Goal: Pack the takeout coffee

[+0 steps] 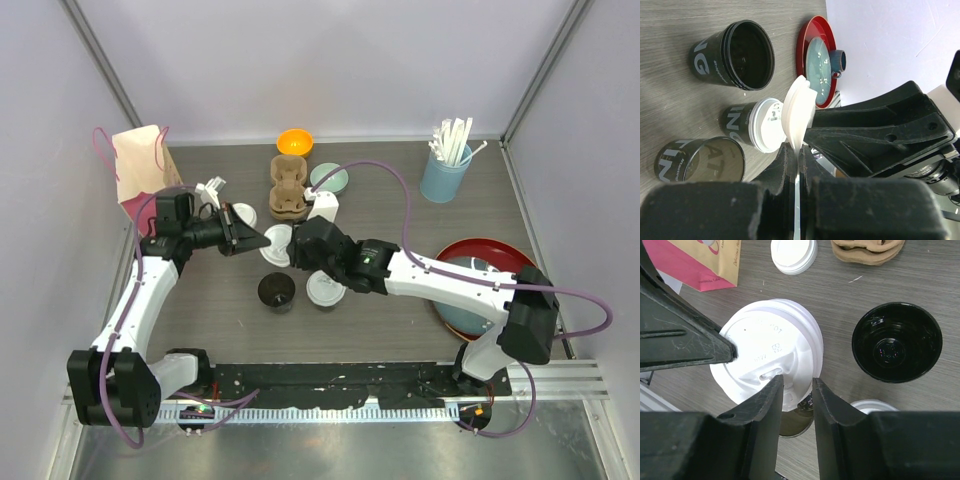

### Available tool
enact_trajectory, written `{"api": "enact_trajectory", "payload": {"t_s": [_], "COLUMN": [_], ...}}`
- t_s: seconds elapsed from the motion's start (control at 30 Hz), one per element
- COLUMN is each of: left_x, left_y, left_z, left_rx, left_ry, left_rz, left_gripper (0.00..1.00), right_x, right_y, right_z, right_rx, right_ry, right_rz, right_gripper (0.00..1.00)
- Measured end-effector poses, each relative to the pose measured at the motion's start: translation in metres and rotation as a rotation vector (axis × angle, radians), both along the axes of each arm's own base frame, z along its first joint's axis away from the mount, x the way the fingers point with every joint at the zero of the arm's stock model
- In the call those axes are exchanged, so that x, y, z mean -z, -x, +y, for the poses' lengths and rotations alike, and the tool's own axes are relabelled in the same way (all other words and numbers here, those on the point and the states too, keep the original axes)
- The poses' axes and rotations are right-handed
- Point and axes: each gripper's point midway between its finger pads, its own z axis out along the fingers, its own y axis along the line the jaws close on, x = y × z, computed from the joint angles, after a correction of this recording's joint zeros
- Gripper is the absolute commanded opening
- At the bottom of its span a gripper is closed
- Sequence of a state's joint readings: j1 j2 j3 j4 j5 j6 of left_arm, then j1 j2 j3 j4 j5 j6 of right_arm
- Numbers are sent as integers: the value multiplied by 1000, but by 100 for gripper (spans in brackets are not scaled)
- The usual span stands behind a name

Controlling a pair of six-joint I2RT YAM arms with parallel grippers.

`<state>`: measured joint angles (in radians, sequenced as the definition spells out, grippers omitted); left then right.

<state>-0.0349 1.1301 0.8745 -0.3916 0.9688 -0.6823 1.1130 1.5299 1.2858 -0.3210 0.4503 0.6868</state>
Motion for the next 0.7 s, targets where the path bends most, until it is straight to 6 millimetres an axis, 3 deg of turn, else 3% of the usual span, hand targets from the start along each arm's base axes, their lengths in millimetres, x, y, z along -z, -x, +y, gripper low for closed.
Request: {"api": "enact_trajectory", "payload": {"t_s": [0.1,0.23,0.33,0.6,0.67,0.7], "left_x": [2,5,6,11,12,12], "left_y": [1,0,-1,-3,-3,-3], "left_z": [0,0,1,3,3,3], "left_rx": [-2,-8,-16,-32,-33,-34], "left_ry": [0,3,1,-10,-12,-15], "left_rz": [8,18,19,24,25,24], "left_gripper": [0,0,0,1,11,28], "right_x": [9,15,14,11,11,10], "right_y": [0,-2,-5,-10,-10,-10], "right_z": [3,3,2,-1,-2,-3], "right_rx": [-6,-4,4,14,10,6], "right_ry": [14,33,34,39,41,44], "right_rz": [11,14,4,-28,-37,-43], "right_gripper": [30,10,1,1,1,1]}}
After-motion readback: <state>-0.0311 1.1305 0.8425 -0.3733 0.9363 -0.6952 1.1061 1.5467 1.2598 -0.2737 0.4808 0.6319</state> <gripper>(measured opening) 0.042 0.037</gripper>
